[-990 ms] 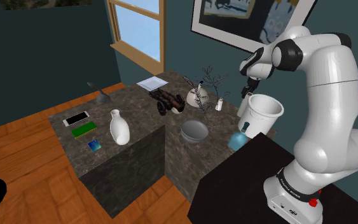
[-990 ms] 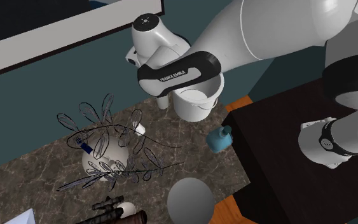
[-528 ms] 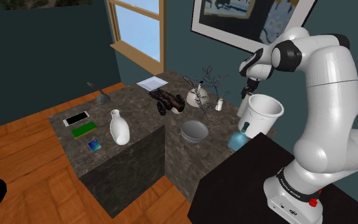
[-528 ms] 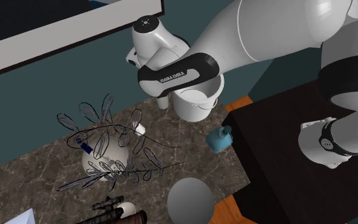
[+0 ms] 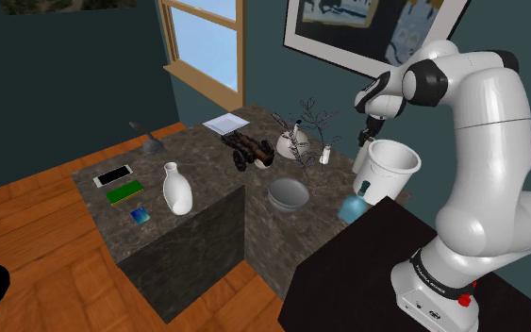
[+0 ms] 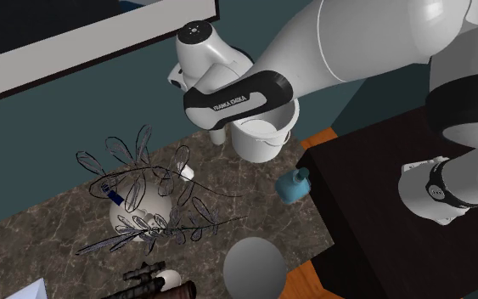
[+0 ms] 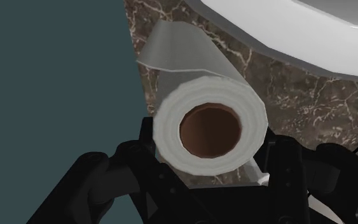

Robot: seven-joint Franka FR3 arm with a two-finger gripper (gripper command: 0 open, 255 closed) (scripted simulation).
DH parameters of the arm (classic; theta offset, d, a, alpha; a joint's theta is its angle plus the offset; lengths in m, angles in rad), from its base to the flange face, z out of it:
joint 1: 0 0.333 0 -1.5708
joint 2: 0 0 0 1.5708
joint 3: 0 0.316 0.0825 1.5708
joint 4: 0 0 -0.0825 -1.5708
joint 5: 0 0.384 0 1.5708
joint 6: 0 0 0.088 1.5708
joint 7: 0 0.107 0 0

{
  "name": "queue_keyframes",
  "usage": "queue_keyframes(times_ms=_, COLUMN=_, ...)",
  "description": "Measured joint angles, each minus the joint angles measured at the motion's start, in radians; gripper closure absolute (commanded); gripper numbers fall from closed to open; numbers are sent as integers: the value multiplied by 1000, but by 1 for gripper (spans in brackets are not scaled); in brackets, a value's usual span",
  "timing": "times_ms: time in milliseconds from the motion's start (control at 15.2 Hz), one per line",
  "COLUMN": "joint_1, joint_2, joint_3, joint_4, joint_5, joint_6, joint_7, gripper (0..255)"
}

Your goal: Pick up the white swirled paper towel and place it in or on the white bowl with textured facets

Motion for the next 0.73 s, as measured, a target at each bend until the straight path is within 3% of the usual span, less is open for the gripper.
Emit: queue_keyframes(times_ms=726, joint_1=16, joint_2=-65, joint_3=-25, joint_4=-14, joint_5=-24, joint_6=-51, joint_7=12, gripper=255)
